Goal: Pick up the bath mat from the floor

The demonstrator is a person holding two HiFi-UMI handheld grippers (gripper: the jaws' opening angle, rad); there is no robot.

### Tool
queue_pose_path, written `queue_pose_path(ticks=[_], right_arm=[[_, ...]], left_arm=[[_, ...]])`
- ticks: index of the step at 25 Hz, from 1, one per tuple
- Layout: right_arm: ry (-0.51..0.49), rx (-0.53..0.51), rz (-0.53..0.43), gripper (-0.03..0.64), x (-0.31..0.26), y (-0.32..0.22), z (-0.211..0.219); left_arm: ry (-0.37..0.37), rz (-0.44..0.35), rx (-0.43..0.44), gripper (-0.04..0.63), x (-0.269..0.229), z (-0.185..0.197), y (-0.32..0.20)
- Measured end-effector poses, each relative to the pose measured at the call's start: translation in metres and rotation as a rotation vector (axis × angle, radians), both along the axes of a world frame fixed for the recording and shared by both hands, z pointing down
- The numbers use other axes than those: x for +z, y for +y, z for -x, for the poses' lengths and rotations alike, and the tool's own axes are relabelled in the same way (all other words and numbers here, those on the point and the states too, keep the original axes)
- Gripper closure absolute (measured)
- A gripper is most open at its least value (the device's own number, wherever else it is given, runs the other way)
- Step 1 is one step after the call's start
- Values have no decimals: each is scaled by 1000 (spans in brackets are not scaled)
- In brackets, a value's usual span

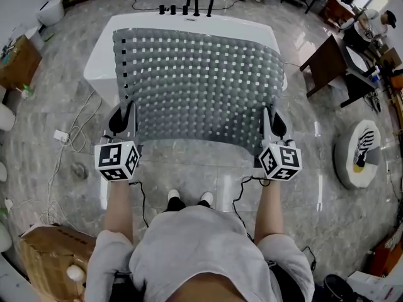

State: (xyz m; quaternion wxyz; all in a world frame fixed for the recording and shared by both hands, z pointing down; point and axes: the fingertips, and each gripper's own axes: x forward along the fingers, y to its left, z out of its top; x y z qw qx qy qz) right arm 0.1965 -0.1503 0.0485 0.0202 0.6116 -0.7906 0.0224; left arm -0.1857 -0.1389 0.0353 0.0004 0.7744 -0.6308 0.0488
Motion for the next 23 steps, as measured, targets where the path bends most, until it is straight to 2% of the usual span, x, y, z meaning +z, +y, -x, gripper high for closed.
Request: queue_pose_path(ticks=[23], right_arm=[[6, 7, 0, 566, -8, -2, 0]], left_arm=[[7, 4, -6, 548, -8, 2, 0]])
